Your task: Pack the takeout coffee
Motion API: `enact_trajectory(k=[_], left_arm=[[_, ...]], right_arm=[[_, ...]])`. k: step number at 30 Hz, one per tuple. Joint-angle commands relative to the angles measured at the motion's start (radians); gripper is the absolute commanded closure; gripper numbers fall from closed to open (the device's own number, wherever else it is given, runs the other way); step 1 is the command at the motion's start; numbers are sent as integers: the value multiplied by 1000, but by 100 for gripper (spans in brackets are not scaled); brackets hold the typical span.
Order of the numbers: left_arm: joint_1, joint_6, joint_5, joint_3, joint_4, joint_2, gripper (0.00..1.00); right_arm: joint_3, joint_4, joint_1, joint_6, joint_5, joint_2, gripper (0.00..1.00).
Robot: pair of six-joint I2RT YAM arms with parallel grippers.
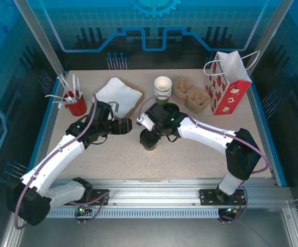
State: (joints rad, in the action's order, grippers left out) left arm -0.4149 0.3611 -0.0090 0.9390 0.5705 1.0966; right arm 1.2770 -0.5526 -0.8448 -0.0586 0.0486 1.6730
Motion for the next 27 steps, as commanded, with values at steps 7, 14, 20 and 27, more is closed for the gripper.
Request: enact_trajectory(k=[7,14,20,27], left_arm=[[9,6,30,-12,-9,-24,13],[10,25,47,-32,-22,-37,14],[8,37,58,-46,-43,-36,14],[8,31,54,-38,-40,-39,14]], right_arm=[[-25,-35,-16,-3,27,19,32],[-115,-34,-16,26,46,37,38],[-106,-47,-16,62,36,6,38],[18,-78,-9,107,-8,-17,27]])
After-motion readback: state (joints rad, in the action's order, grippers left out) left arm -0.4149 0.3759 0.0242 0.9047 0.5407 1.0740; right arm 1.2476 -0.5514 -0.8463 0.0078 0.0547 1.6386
